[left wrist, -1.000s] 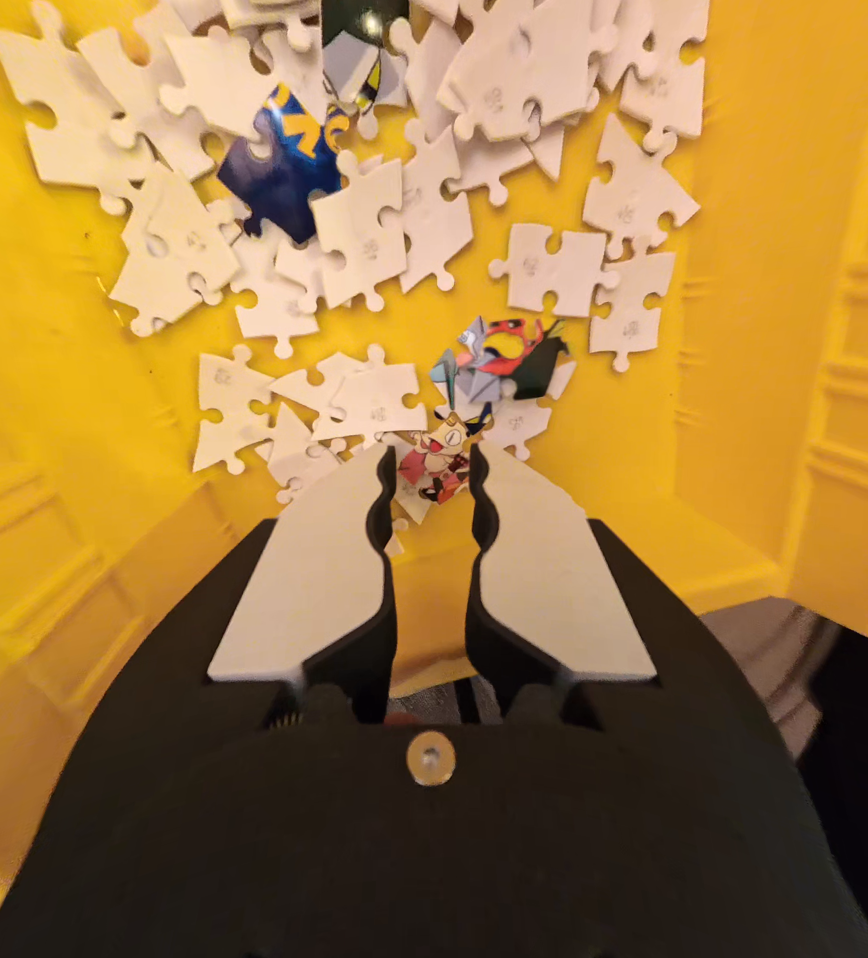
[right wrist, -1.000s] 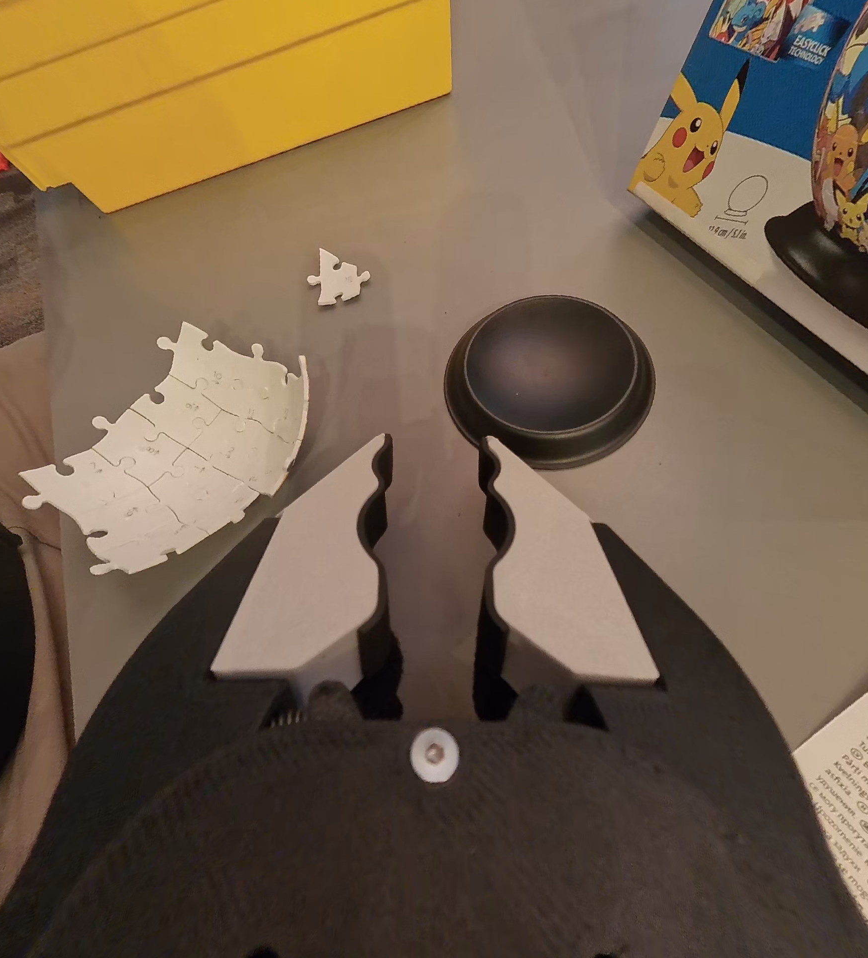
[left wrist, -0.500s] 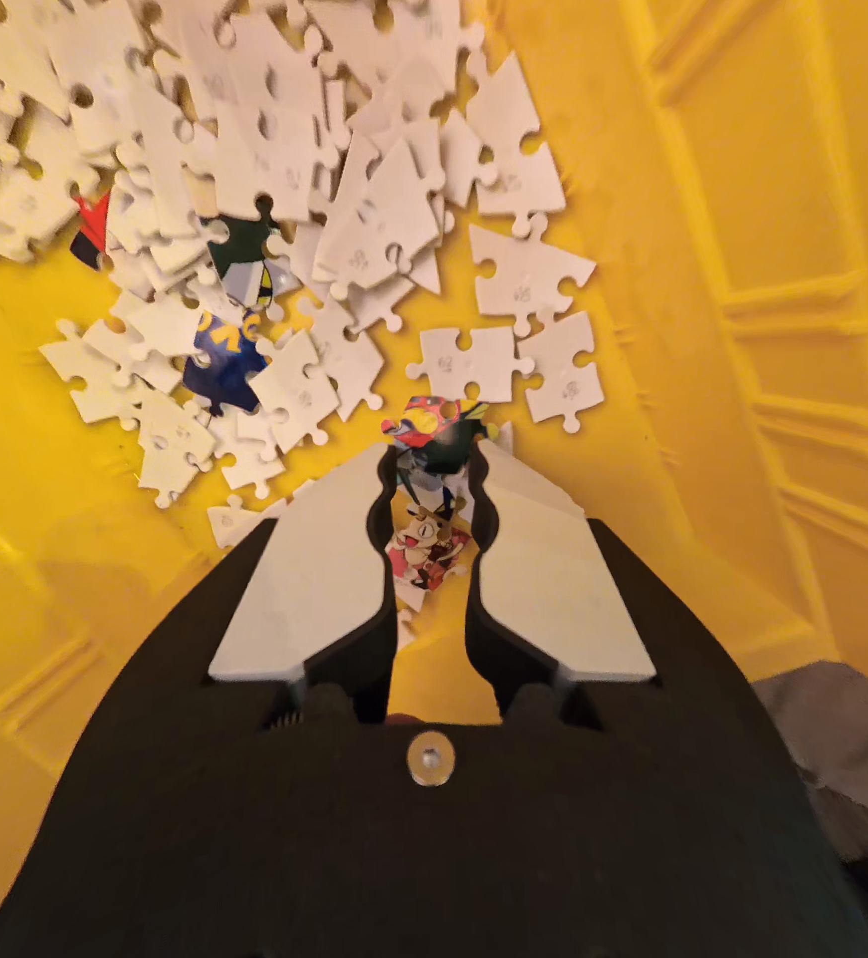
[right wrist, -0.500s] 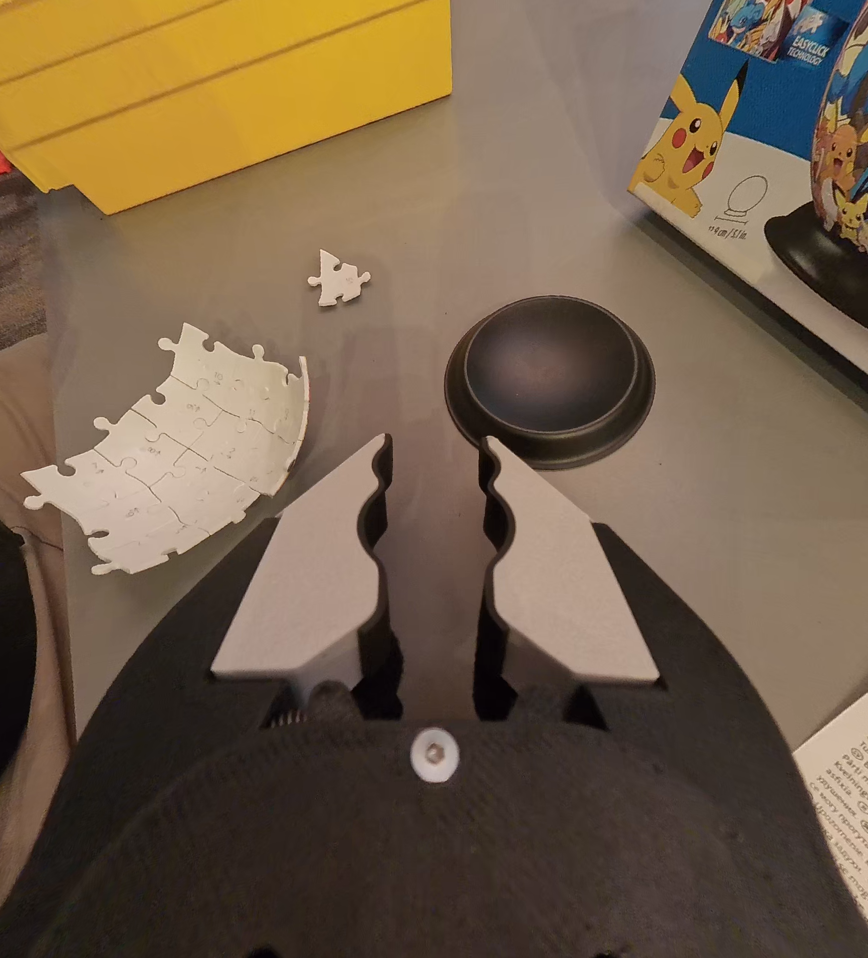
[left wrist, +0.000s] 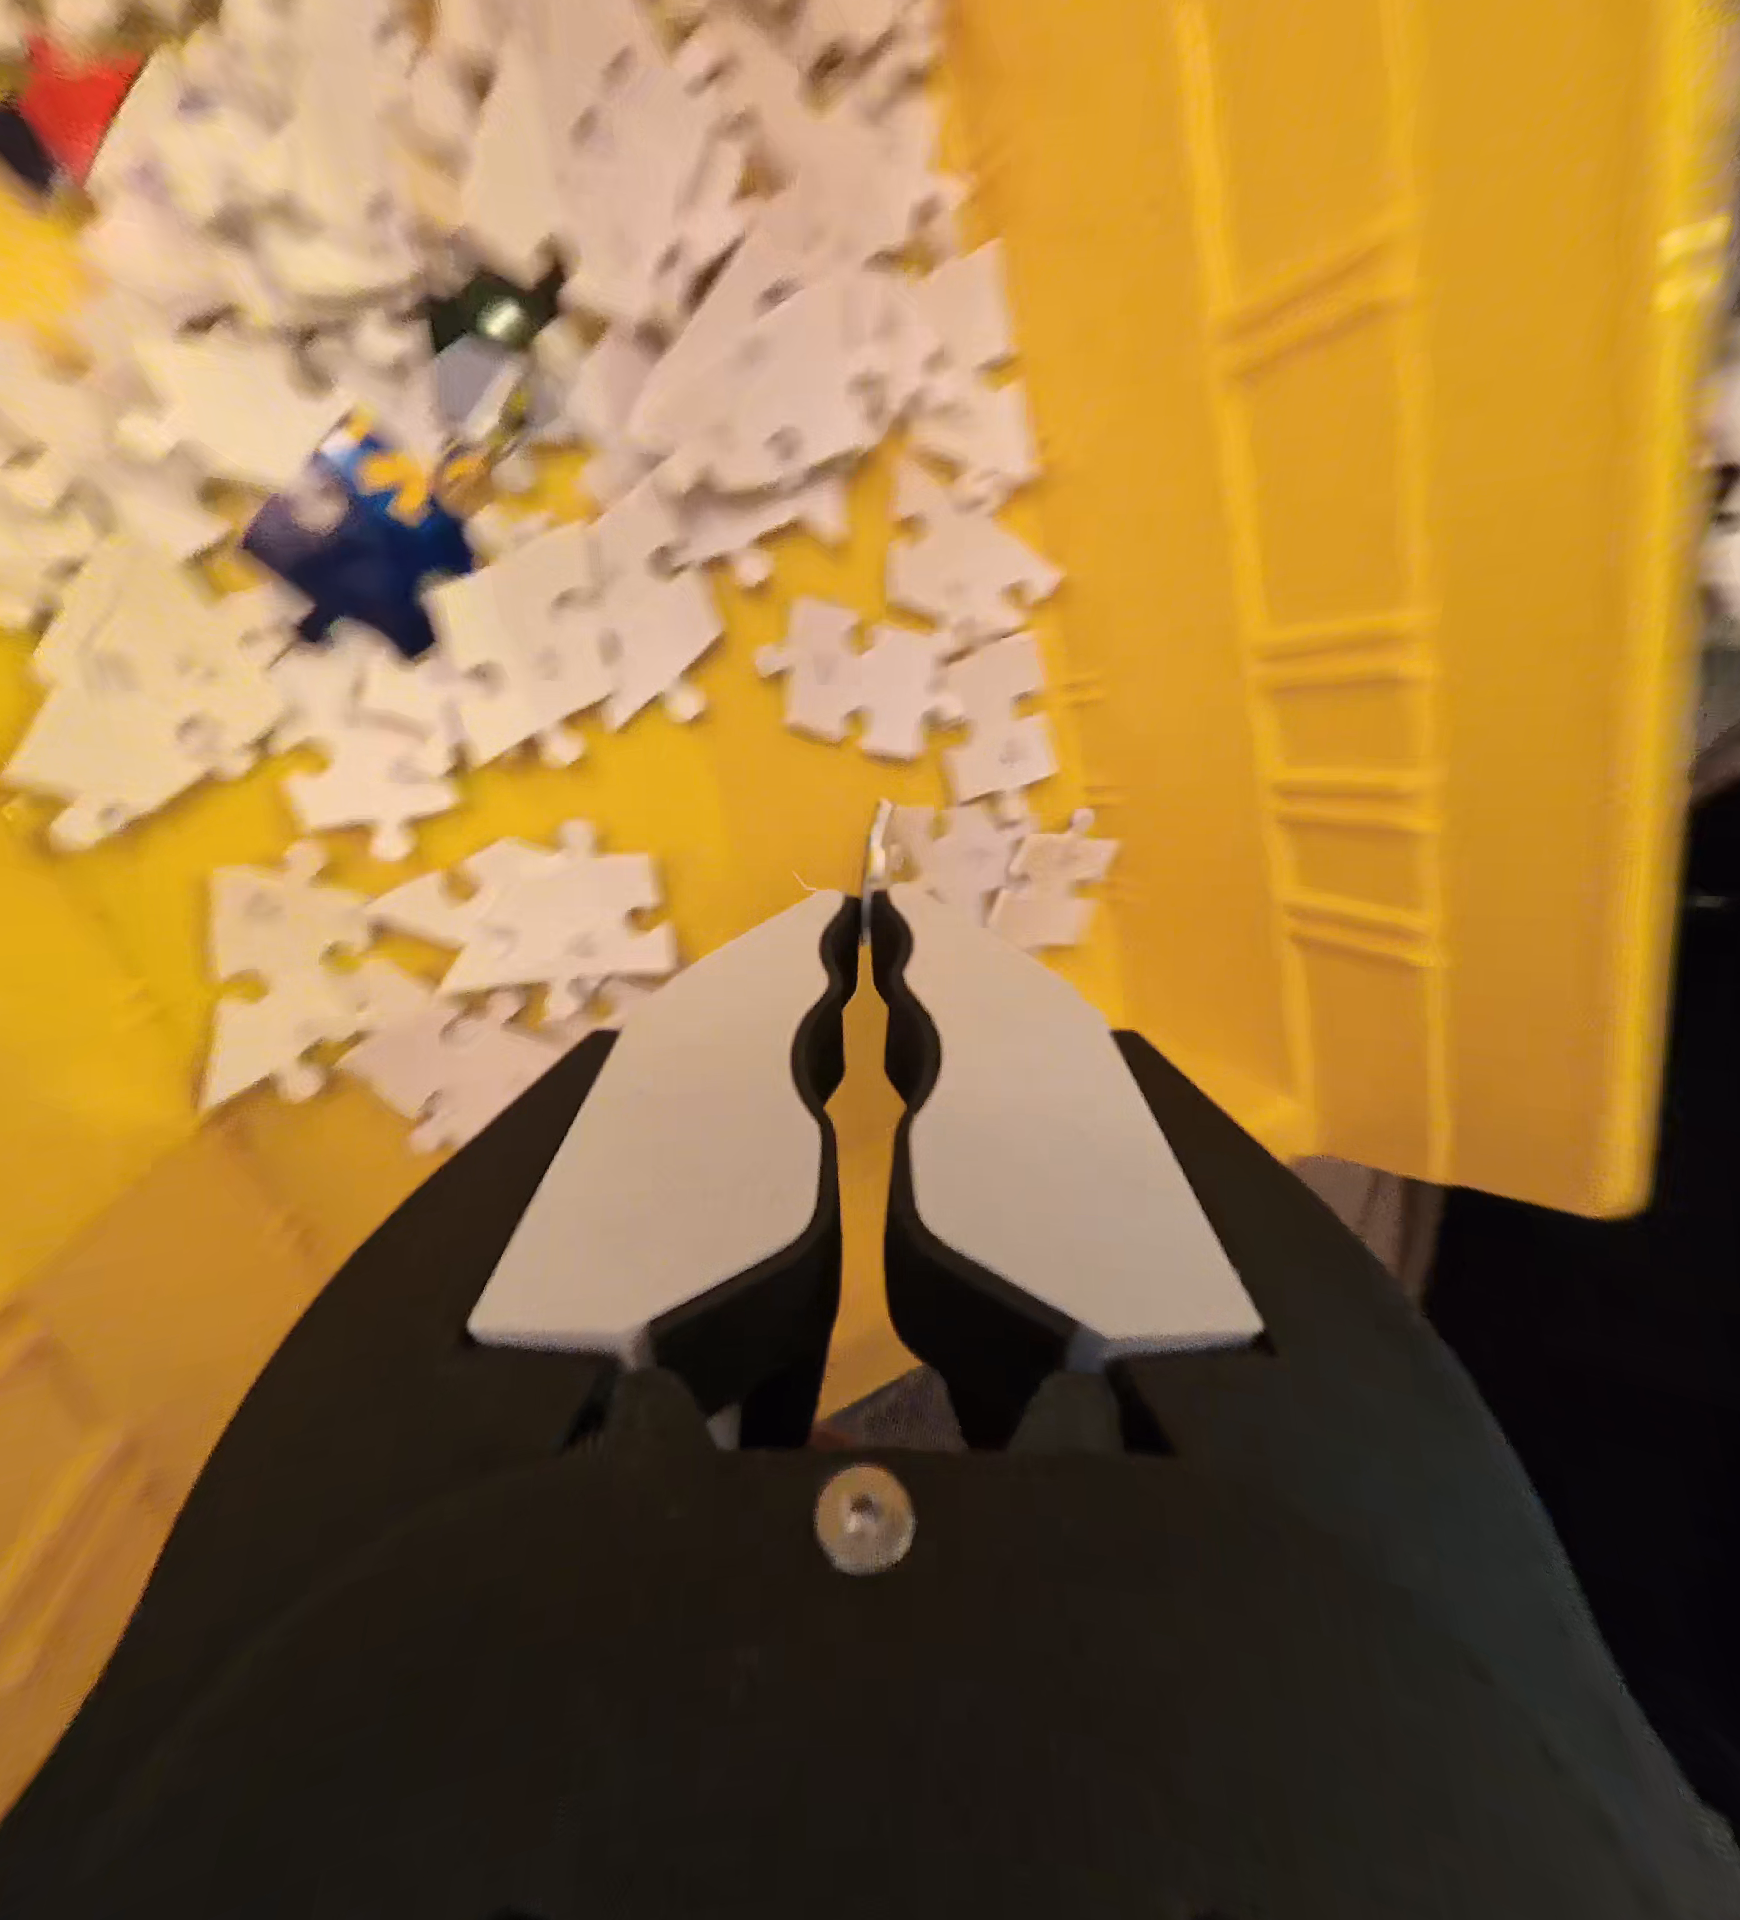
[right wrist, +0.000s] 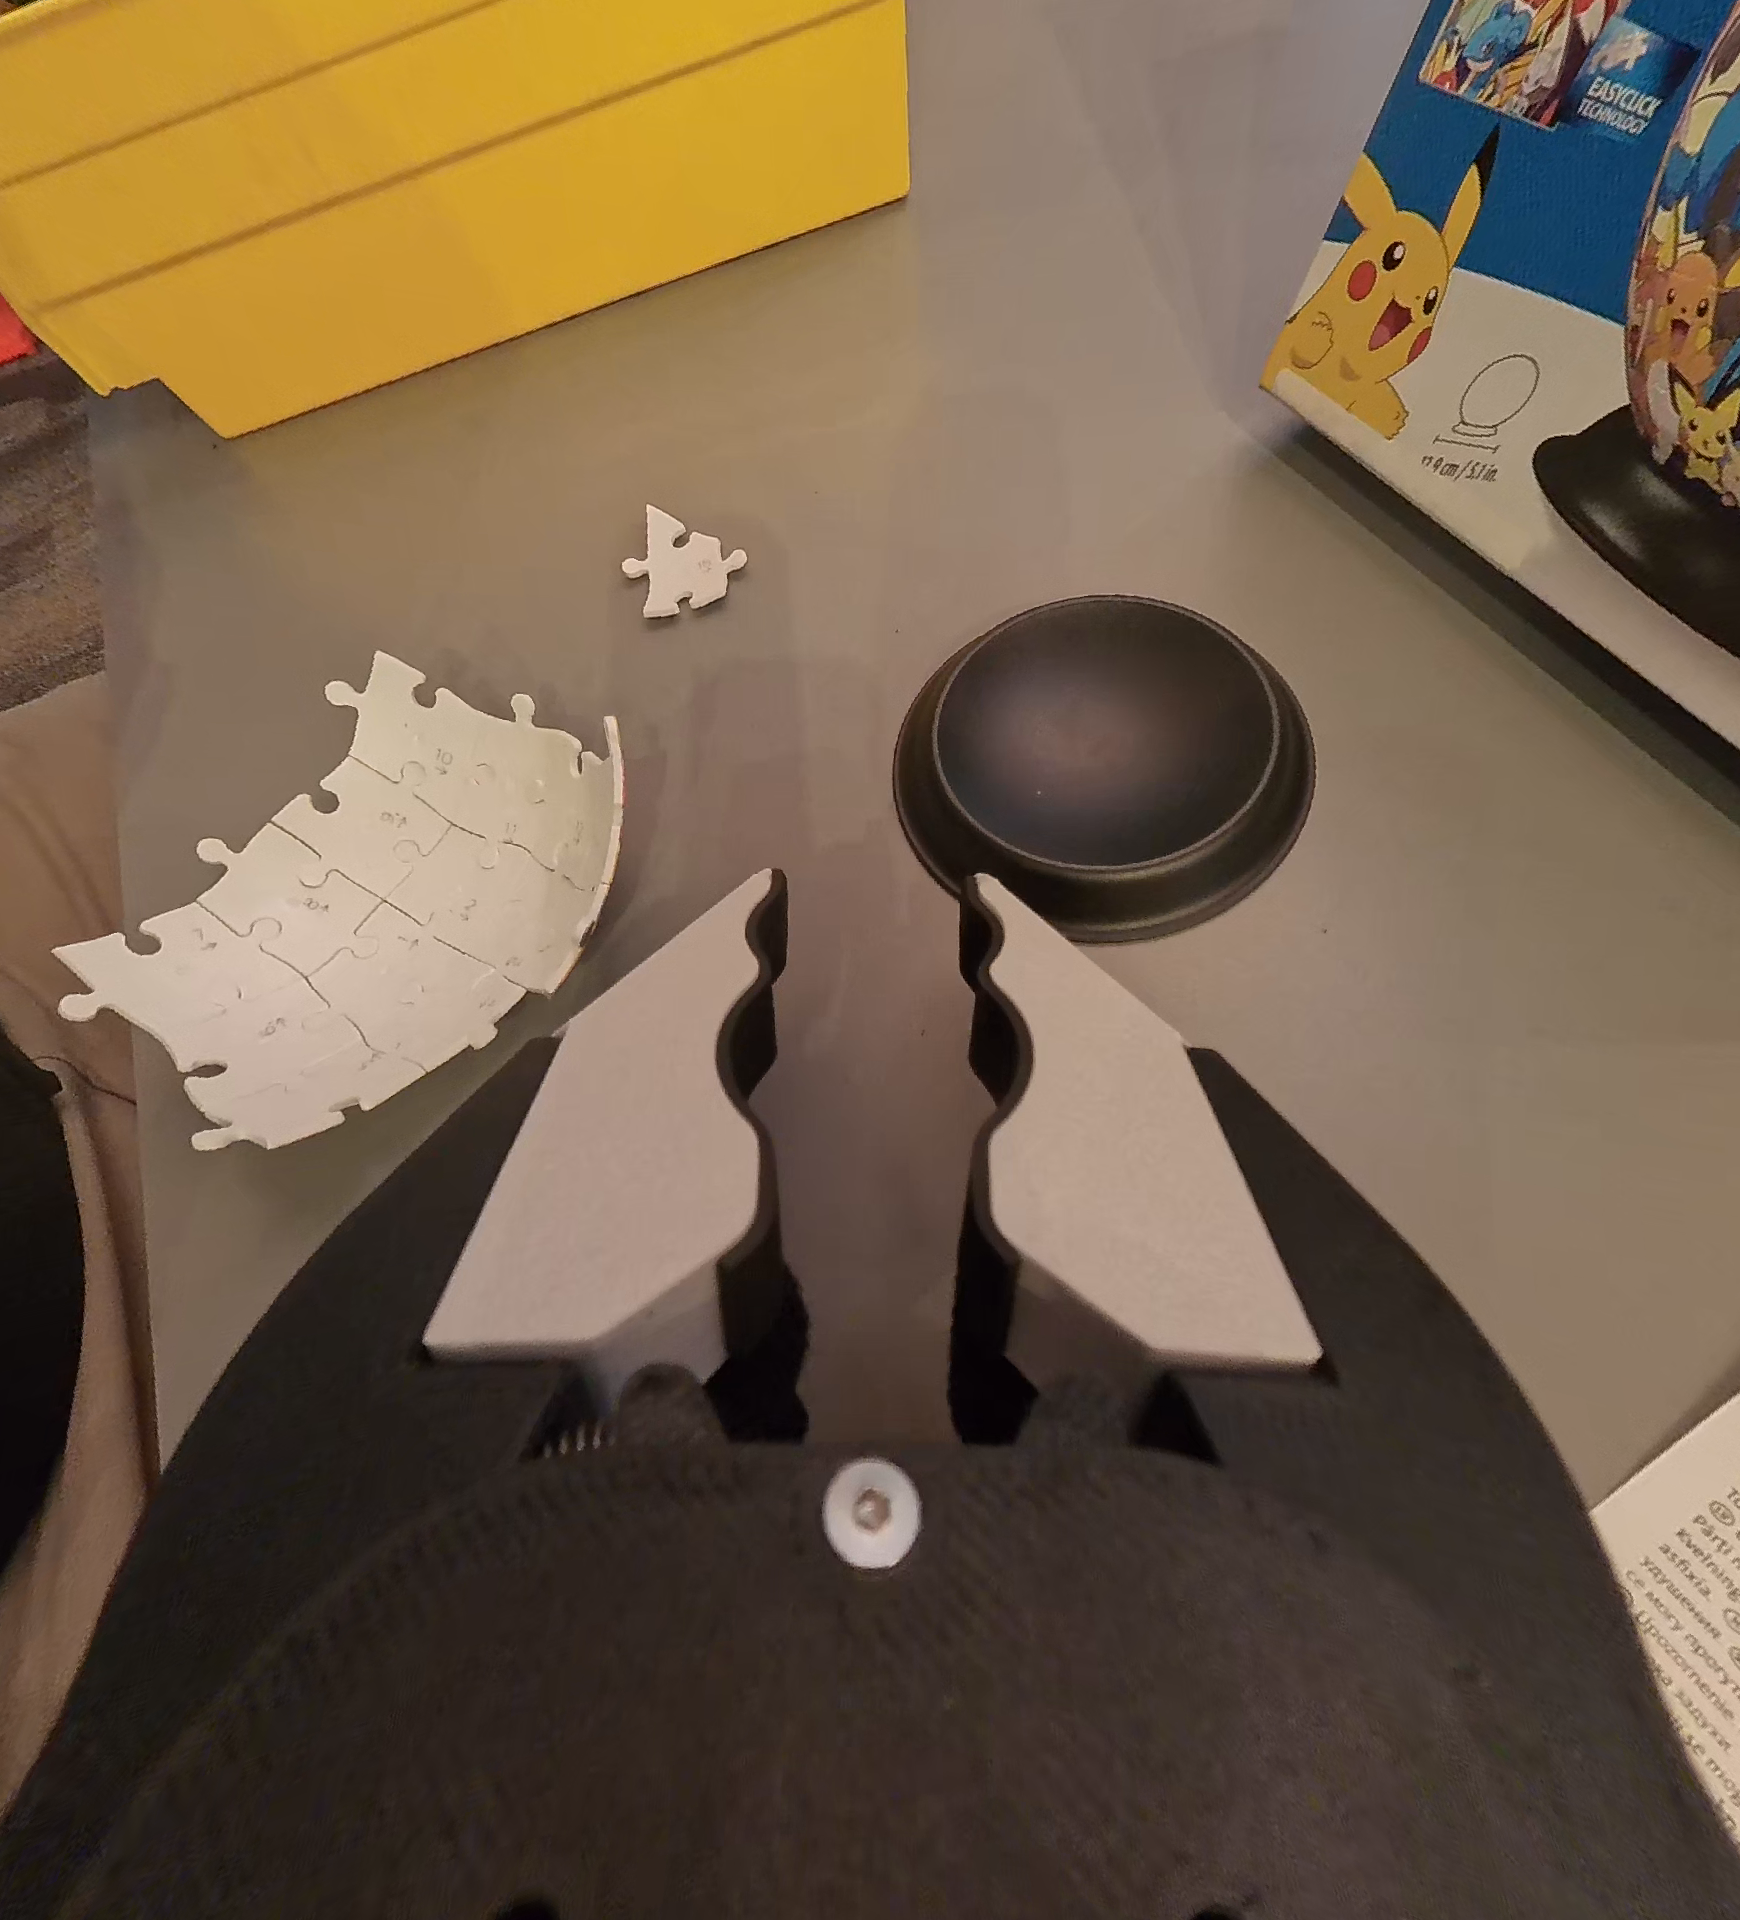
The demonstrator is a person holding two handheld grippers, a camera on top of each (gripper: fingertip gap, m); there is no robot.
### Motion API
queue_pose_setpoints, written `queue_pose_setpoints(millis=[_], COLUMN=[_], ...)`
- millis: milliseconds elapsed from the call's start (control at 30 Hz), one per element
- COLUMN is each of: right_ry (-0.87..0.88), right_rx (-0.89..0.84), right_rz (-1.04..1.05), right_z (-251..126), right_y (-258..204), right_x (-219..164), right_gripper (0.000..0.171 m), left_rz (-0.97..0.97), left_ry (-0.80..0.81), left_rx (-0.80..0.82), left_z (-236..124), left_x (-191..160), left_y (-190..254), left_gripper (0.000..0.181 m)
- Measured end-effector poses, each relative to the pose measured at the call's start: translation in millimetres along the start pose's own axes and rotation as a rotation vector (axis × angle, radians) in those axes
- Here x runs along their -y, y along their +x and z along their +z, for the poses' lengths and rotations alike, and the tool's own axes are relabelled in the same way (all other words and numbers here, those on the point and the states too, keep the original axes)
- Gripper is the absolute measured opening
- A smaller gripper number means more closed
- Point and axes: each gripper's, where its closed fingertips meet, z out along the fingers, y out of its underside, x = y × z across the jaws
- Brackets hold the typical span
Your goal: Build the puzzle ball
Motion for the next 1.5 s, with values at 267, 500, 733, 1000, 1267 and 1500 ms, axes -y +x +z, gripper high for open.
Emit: queue_pose_setpoints(millis=[267,500,733,1000,1267,1500], right_ry=[-0.003,-0.011,-0.019,-0.019,-0.008,-0.002], right_rx=[-0.001,-0.006,-0.014,-0.013,-0.005,0.0], right_rz=[-0.001,-0.006,-0.007,-0.007,-0.004,-0.004], right_z=[0,2,3,3,2,1], right_y=[0,0,1,1,0,0], right_x=[0,-2,-3,-3,-1,-1], right_gripper=[0.032,0.031,0.03,0.029,0.029,0.029], left_rz=[-0.011,0.087,0.127,0.201,0.246,0.172], left_ry=[-0.088,-0.2,-0.26,-0.399,-0.436,-0.353], left_rx=[0.104,0.098,0.22,0.242,0.319,0.253], left_z=[3,4,-4,2,1,-4], left_x=[-12,-29,-38,-39,-36,-36], left_y=[-21,-10,-26,-23,-31,-29], left_gripper=[0.004,0.015,0.032,0.042,0.018,0.013])
